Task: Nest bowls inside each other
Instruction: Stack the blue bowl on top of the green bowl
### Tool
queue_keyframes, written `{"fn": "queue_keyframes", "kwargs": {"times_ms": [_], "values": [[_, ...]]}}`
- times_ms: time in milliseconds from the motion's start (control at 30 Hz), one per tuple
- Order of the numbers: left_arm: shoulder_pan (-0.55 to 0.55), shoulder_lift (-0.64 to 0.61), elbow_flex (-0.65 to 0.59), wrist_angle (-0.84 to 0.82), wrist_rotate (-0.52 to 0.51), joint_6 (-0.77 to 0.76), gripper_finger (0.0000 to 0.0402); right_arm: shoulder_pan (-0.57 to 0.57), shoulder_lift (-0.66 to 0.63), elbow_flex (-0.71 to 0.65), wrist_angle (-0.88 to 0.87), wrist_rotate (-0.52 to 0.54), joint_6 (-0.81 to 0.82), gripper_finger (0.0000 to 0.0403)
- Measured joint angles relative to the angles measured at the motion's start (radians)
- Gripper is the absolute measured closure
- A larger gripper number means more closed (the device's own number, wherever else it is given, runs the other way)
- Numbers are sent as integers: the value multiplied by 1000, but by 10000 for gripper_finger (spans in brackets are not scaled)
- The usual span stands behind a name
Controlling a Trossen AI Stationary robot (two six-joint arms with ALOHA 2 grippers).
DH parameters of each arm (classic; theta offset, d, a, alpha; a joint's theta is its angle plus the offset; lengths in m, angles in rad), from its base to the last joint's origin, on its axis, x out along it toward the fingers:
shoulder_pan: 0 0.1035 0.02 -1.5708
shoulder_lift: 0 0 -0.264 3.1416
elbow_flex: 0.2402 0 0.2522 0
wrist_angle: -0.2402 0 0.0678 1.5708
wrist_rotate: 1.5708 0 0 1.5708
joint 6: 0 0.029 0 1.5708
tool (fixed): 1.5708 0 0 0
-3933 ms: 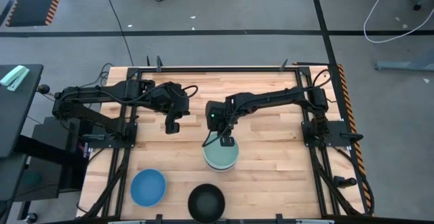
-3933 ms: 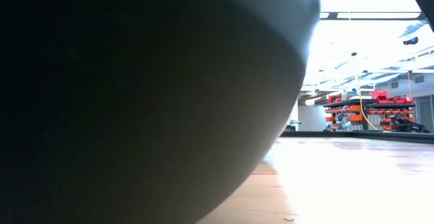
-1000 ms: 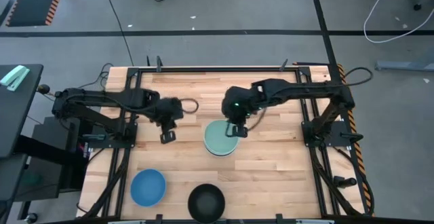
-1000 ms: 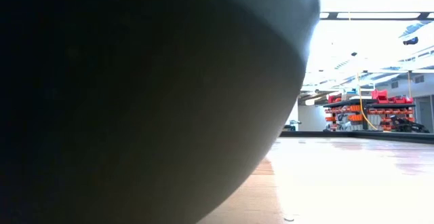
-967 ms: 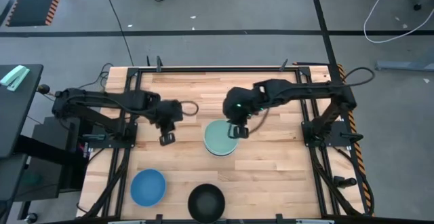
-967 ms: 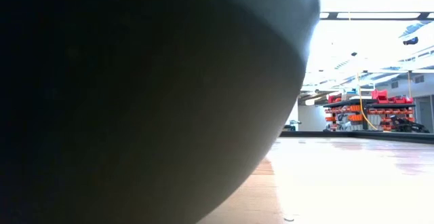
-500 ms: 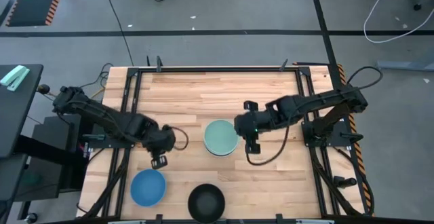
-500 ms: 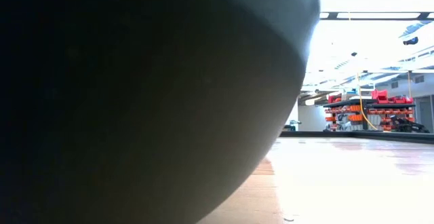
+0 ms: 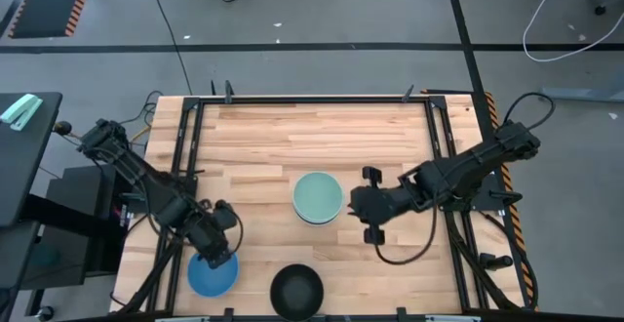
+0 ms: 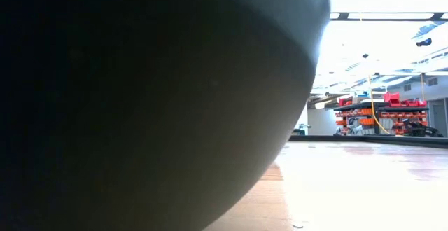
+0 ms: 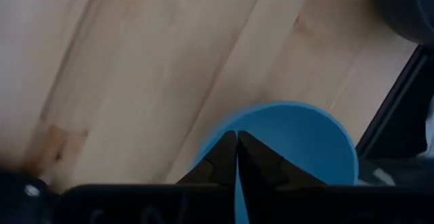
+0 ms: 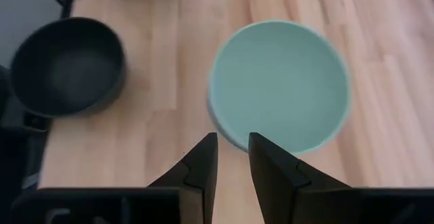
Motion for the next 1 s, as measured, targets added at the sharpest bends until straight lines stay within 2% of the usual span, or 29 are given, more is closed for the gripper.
{"fn": "queue_keyframes", "kwargs": {"times_ms": [333,533,800,1000], "values": [[-114,57,0,15,-14,-200,373,93,5,-13,21,58,53,311],[-124,106,0,11,-14,-224,368,106,5,-13,26,75,43,311],[-119,110,0,-38,-14,-283,377,106,5,-13,31,76,26,311],[-119,110,0,-84,-8,-304,357,105,5,-13,32,76,26,311]]}}
